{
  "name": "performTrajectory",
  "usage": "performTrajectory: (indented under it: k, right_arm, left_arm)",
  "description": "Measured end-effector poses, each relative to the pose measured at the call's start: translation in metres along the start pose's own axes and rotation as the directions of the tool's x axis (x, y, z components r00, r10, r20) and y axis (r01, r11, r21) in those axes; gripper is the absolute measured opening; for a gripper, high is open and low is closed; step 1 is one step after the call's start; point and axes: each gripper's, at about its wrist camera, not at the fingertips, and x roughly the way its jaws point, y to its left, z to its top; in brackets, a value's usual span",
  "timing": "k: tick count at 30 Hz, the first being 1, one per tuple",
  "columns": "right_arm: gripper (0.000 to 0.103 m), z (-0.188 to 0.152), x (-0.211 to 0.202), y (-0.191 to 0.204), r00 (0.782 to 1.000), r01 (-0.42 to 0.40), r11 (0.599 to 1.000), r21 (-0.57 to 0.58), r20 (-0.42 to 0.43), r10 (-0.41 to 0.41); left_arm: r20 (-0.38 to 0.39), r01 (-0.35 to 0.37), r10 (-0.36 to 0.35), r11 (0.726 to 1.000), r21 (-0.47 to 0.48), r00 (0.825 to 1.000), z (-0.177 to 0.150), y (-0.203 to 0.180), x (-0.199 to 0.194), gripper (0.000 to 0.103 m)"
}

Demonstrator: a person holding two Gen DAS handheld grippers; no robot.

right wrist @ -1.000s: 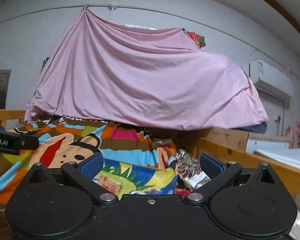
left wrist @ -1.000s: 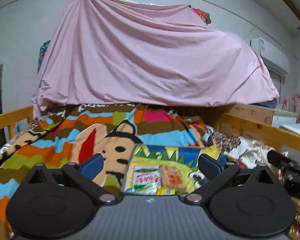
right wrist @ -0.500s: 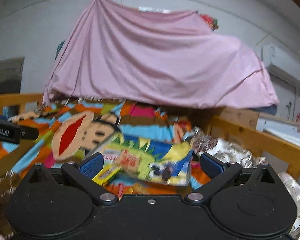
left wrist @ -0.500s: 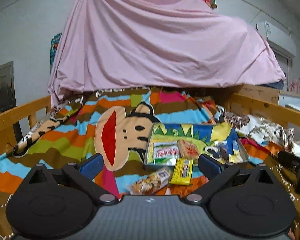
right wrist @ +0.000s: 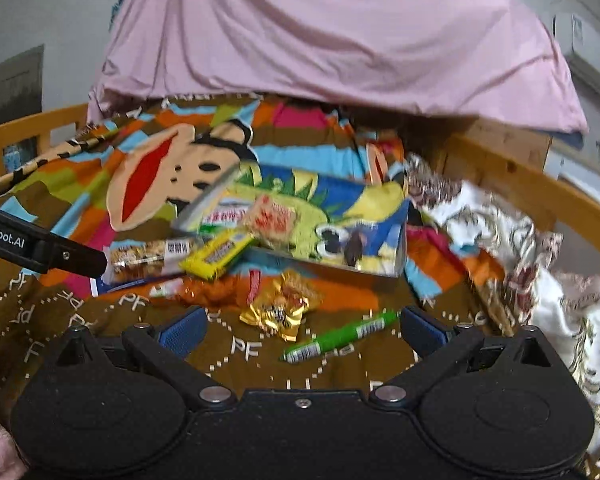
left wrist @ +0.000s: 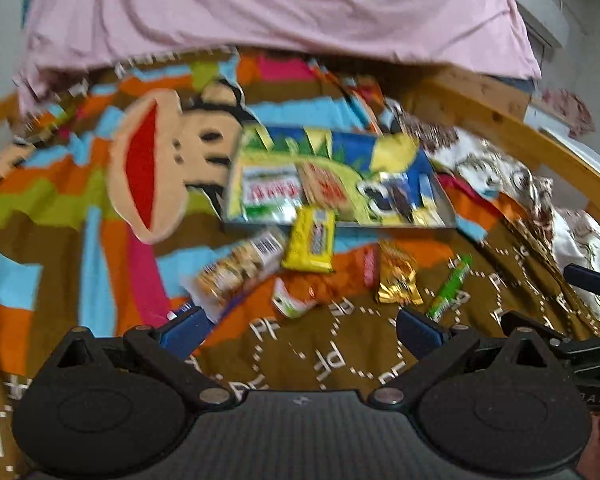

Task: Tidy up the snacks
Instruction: 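Raise both tools from the tray and move them toward the remaining snacks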

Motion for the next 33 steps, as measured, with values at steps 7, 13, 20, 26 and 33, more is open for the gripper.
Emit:
performTrajectory:
  k: [7, 13, 20, 26, 33]
  right_arm:
    - [0.102, 0.000, 0.020, -0.001, 0.995, -0.017, 1.000, 0.011, -0.102, 0.018]
    - [0.102, 0.008, 0.044, -0.012, 0.985, -0.050, 0.997, 0.059, -0.162, 0.059]
    - [0.102, 0.027, 0.083, -0.024, 0.970, -0.181, 0.983, 0.015, -0.164, 0.181]
    - [0.102, 0.036, 0.126, -0.029, 0.946, -0.253, 0.967, 0.029, -0.200, 0.254]
    - [0.097, 0.037, 0.164, -0.036, 0.911, -0.303, 0.944, 0.132, -0.251, 0.327]
  left_arm:
    - [-0.072, 0.017, -0.013, 0.998, 0.053, 0.997, 0.002, -0.004, 0.029, 0.103]
    - [-0.094, 0.036, -0.023, 0.990, 0.140, 0.995, 0.006, -0.009, 0.050, 0.103]
    - [-0.140, 0.167, -0.137, 0.959, 0.230, 0.981, 0.010, -0.015, 0.085, 0.103]
    - [-0.153, 0.204, -0.159, 0.916, 0.346, 0.975, 0.008, -0.019, 0.111, 0.103]
    - [-0.183, 0.260, -0.200, 0.869, 0.420, 0.963, 0.009, -0.018, 0.135, 0.103]
